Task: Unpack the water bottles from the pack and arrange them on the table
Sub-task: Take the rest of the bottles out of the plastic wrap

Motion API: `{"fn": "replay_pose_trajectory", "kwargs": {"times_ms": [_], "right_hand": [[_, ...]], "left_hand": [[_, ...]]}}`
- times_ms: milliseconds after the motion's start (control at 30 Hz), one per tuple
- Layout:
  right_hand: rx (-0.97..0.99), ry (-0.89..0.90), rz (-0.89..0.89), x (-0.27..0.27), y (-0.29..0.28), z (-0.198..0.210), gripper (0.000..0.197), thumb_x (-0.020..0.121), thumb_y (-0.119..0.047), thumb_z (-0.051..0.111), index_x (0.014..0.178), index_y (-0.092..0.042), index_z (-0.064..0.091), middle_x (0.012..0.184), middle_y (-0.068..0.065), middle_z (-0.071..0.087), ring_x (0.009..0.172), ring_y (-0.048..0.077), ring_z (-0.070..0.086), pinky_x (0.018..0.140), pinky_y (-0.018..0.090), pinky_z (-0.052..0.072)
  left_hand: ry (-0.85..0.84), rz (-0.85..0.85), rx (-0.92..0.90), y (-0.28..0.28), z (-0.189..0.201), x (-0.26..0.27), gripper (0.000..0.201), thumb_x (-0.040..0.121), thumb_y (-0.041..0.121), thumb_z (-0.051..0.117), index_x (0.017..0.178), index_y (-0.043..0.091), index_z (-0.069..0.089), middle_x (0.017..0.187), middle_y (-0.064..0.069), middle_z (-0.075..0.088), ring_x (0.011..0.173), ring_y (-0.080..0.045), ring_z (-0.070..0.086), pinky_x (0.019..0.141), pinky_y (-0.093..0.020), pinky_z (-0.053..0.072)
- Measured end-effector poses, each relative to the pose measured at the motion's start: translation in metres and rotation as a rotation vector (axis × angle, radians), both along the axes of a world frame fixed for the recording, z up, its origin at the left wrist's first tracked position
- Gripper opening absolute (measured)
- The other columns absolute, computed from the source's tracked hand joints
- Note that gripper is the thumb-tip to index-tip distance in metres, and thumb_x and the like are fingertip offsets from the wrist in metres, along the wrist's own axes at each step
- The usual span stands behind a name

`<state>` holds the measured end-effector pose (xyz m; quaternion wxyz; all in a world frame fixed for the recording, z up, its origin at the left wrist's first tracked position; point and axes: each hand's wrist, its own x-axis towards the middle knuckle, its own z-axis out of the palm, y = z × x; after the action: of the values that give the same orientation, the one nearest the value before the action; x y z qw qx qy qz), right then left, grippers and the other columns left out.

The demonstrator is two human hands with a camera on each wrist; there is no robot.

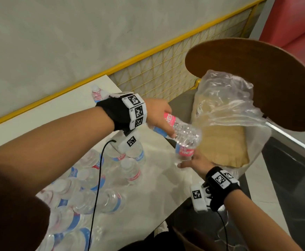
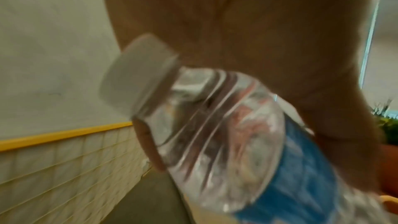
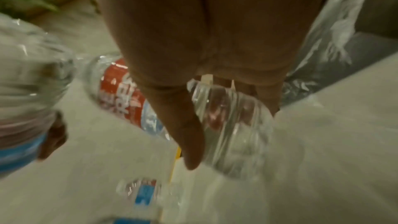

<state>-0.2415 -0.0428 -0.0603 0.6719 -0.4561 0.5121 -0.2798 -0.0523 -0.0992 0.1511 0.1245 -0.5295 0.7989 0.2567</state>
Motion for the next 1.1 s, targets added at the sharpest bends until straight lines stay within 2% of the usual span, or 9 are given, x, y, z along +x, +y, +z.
{"fn": "replay_pose_trajectory", "kwargs": {"times_ms": [100, 233, 400, 567, 700, 767, 867, 1000, 1100], "right_hand": [[-0.013, 0.128, 0.12, 0.005, 0.01, -0.008, 0.076, 0.052, -0.009, 0.084, 0.122, -0.018, 0.055, 0.114, 0.001, 0.067, 0.107, 0.018, 0.062, 0.094, 0.036, 0.049], [-0.065, 0.276, 0.183, 0.0, 0.015, -0.012, 0.049, 0.063, -0.002, 0.082, 0.104, -0.02, 0.062, 0.099, -0.003, 0.069, 0.098, 0.016, 0.062, 0.094, 0.034, 0.047], [-0.208, 0.346, 0.336, 0.005, 0.016, -0.005, 0.06, 0.065, 0.007, 0.078, 0.116, -0.012, 0.054, 0.097, -0.011, 0.06, 0.096, 0.01, 0.055, 0.075, 0.001, 0.039], [-0.264, 0.372, 0.408, 0.036, 0.018, -0.001, 0.076, 0.065, 0.005, 0.078, 0.131, -0.015, 0.046, 0.117, -0.006, 0.055, 0.11, 0.01, 0.051, 0.084, 0.011, 0.038], [-0.305, 0.366, 0.384, 0.054, 0.013, 0.012, 0.085, 0.065, -0.004, 0.081, 0.136, -0.017, 0.036, 0.128, -0.002, 0.05, 0.117, 0.015, 0.05, 0.088, 0.015, 0.04], [-0.297, 0.291, 0.354, 0.053, 0.012, 0.027, 0.09, 0.067, -0.009, 0.083, 0.138, -0.021, 0.03, 0.126, -0.008, 0.047, 0.111, 0.008, 0.05, 0.081, 0.005, 0.04], [-0.385, 0.221, 0.323, 0.05, 0.011, 0.049, 0.069, 0.073, -0.016, 0.08, 0.124, -0.037, 0.039, 0.118, -0.021, 0.048, 0.108, -0.006, 0.05, 0.083, 0.004, 0.043], [-0.482, 0.231, 0.281, 0.054, 0.002, 0.056, 0.047, 0.077, -0.013, 0.075, 0.113, -0.032, 0.052, 0.118, -0.013, 0.058, 0.112, 0.006, 0.055, 0.097, 0.026, 0.048], [-0.48, 0.219, 0.251, 0.067, -0.005, 0.056, 0.046, 0.078, -0.009, 0.073, 0.114, -0.029, 0.052, 0.116, -0.013, 0.059, 0.11, 0.009, 0.055, 0.096, 0.024, 0.047]], "left_hand": [[-0.091, -0.014, 0.051, -0.004, -0.005, 0.007, 0.056, 0.066, 0.058, 0.074, 0.091, 0.009, 0.067, 0.067, 0.002, 0.055, 0.059, -0.012, 0.05, 0.056, -0.023, 0.041], [-0.104, 0.012, 0.098, -0.008, -0.007, 0.021, 0.051, 0.062, 0.062, 0.074, 0.079, 0.015, 0.062, 0.066, -0.002, 0.061, 0.056, -0.014, 0.053, 0.055, -0.023, 0.04], [-0.146, 0.061, 0.06, -0.016, -0.01, 0.035, 0.048, 0.07, 0.057, 0.072, 0.088, 0.014, 0.059, 0.068, 0.0, 0.061, 0.057, -0.013, 0.054, 0.053, -0.022, 0.041], [-0.25, 0.023, -0.009, -0.018, -0.023, 0.036, 0.062, 0.075, 0.056, 0.068, 0.112, 0.007, 0.059, 0.088, -0.002, 0.053, 0.078, -0.018, 0.048, 0.055, -0.023, 0.036], [-0.285, 0.084, -0.074, -0.021, -0.019, 0.05, 0.052, 0.078, 0.051, 0.068, 0.11, 0.012, 0.056, 0.091, -0.003, 0.05, 0.08, -0.019, 0.046, 0.052, -0.022, 0.032], [-0.312, 0.141, -0.124, -0.021, -0.011, 0.067, 0.055, 0.075, 0.055, 0.068, 0.112, 0.015, 0.057, 0.096, -0.004, 0.054, 0.083, -0.019, 0.047, 0.061, -0.025, 0.037], [-0.37, 0.254, -0.179, -0.022, -0.003, 0.103, 0.071, 0.07, 0.061, 0.068, 0.122, 0.014, 0.055, 0.11, -0.004, 0.061, 0.09, -0.022, 0.053, 0.074, -0.029, 0.043], [-0.525, 0.358, -0.107, -0.015, -0.004, 0.14, 0.073, 0.072, 0.06, 0.068, 0.128, 0.015, 0.054, 0.124, -0.007, 0.059, 0.112, -0.026, 0.056, 0.089, -0.032, 0.044], [-0.589, 0.409, -0.017, -0.005, -0.016, 0.156, 0.068, 0.072, 0.056, 0.07, 0.123, 0.014, 0.056, 0.124, -0.007, 0.059, 0.111, -0.027, 0.057, 0.088, -0.033, 0.045]]}}
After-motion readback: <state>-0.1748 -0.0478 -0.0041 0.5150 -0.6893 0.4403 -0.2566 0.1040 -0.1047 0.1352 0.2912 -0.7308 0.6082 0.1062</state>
